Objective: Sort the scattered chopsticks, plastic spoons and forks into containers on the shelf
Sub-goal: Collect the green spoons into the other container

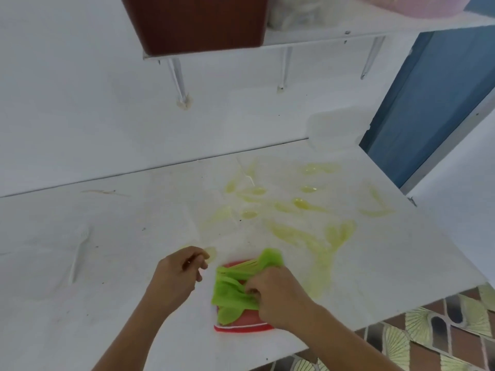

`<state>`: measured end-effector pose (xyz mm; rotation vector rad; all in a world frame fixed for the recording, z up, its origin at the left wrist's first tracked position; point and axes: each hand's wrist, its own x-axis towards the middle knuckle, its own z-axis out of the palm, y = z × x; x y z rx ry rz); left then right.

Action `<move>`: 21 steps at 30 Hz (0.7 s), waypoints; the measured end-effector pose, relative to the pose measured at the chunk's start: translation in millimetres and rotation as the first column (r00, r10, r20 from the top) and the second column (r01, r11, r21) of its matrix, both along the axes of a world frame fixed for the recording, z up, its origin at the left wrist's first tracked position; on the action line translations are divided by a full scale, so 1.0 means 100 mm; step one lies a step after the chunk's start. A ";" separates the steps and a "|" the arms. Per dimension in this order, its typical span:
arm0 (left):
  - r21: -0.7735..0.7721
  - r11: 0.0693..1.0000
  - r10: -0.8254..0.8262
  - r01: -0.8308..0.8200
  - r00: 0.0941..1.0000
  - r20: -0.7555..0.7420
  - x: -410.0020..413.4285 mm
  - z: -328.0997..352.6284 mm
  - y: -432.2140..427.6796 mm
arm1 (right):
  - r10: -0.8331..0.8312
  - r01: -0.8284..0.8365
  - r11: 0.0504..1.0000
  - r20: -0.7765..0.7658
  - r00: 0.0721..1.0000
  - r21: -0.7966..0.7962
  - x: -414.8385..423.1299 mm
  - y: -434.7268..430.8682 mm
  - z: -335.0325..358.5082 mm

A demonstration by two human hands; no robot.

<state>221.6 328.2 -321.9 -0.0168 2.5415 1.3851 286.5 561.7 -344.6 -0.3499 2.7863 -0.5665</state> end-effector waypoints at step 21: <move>-0.029 0.983 -0.178 0.179 0.984 0.024 -1.06 -0.10 0.02 | -0.384 0.353 0.878 -0.036 0.923 -0.323 -0.78 0.18 0.41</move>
